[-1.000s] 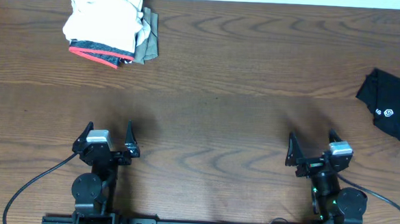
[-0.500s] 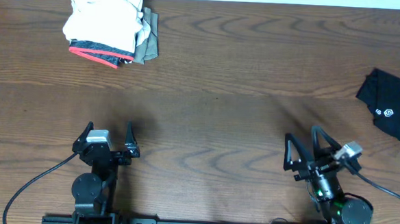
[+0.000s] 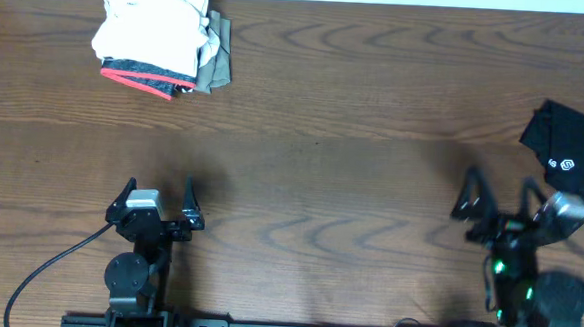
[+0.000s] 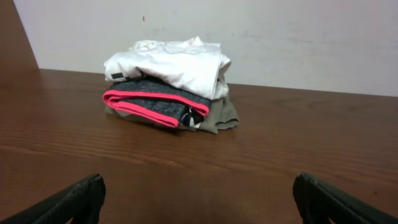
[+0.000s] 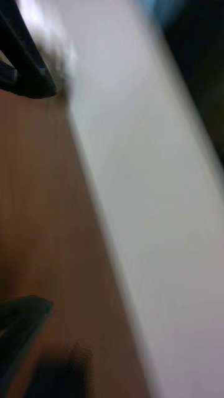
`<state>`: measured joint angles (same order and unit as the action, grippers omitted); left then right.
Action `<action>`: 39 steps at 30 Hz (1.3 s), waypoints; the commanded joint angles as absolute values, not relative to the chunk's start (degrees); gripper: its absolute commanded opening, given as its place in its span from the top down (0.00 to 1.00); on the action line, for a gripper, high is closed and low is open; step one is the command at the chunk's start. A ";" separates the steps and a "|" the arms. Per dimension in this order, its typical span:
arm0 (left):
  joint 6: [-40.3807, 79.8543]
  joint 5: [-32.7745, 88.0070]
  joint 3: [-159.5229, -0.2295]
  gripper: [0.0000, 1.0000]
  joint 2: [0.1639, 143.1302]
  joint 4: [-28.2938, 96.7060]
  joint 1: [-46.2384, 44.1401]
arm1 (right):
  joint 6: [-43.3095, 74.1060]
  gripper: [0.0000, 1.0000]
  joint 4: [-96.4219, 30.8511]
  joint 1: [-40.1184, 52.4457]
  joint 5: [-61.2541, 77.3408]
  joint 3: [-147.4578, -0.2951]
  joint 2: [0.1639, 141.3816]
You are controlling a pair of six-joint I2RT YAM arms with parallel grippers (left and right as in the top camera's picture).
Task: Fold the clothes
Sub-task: 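Reach the right gripper to the black shirt at the right edge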
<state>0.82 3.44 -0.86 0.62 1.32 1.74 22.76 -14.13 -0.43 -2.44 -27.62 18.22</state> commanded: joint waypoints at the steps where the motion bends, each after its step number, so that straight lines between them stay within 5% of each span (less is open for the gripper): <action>1: 0.67 3.57 -0.23 0.02 0.34 3.81 1.91 | 16.43 0.01 -18.00 -1.06 -22.13 -36.29 29.32; 5: 0.67 3.57 -0.23 0.02 0.34 3.81 1.91 | 14.09 0.01 -24.21 -5.67 -26.48 -47.70 45.98; 14: 0.67 3.57 -0.23 0.02 0.34 3.81 1.91 | 14.09 0.01 -42.17 -26.37 -8.99 -72.38 77.21; 25: 0.67 3.57 -0.23 0.02 0.34 3.81 1.91 | 13.82 0.01 -39.77 -35.70 -7.29 -74.17 86.54; 39: 0.67 3.57 -0.23 0.02 0.34 3.81 1.91 | -2.44 0.02 -30.15 -40.10 -0.89 -74.19 103.35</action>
